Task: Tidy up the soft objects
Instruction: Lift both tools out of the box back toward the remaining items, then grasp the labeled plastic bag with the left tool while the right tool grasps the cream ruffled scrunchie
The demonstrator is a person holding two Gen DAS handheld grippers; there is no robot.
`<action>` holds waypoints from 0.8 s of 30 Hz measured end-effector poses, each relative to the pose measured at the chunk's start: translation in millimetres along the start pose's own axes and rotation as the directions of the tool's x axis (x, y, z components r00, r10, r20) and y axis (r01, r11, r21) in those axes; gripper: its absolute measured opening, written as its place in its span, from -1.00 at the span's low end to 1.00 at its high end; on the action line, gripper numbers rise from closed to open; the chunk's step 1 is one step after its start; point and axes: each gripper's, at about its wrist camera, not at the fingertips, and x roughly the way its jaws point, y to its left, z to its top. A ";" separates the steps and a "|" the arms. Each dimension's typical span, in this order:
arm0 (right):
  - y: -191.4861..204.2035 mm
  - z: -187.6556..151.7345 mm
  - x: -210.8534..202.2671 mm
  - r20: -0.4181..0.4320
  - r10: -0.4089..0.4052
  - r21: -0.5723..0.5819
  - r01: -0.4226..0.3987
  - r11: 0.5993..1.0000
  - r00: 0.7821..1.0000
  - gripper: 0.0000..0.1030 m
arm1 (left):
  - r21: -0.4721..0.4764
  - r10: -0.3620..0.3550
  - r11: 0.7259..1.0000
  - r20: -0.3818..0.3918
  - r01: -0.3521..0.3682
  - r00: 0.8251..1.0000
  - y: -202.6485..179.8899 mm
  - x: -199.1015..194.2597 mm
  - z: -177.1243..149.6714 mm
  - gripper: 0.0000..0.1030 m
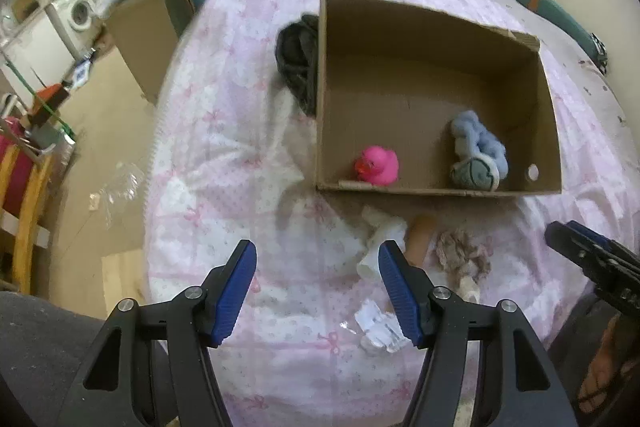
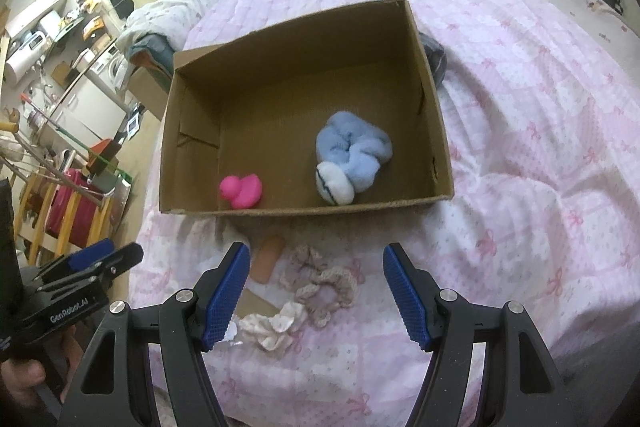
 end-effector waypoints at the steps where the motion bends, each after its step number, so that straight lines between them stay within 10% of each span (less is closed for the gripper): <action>1: -0.1 -0.7 1.6 -0.007 -0.008 0.001 0.008 1.000 1.000 0.41 | -0.012 -0.004 1.000 -0.004 0.004 1.000 2.0 1.6 0.6 0.17; 12: -8.9 -4.8 27.4 -0.114 -0.015 0.046 0.020 0.999 0.993 0.41 | -0.051 -0.123 0.992 -0.187 0.115 0.975 -6.6 40.8 -10.3 0.17; 17: -15.5 -4.8 32.9 -0.132 -0.006 0.072 0.015 0.997 0.991 0.41 | -0.055 -0.169 0.985 -0.393 0.161 0.904 -25.3 82.5 -32.4 -0.02; 24: -18.9 -4.7 41.7 -0.159 0.001 0.086 0.013 0.996 0.987 0.41 | -0.051 -0.166 0.986 -0.474 0.161 0.864 -36.0 101.5 -44.9 -0.35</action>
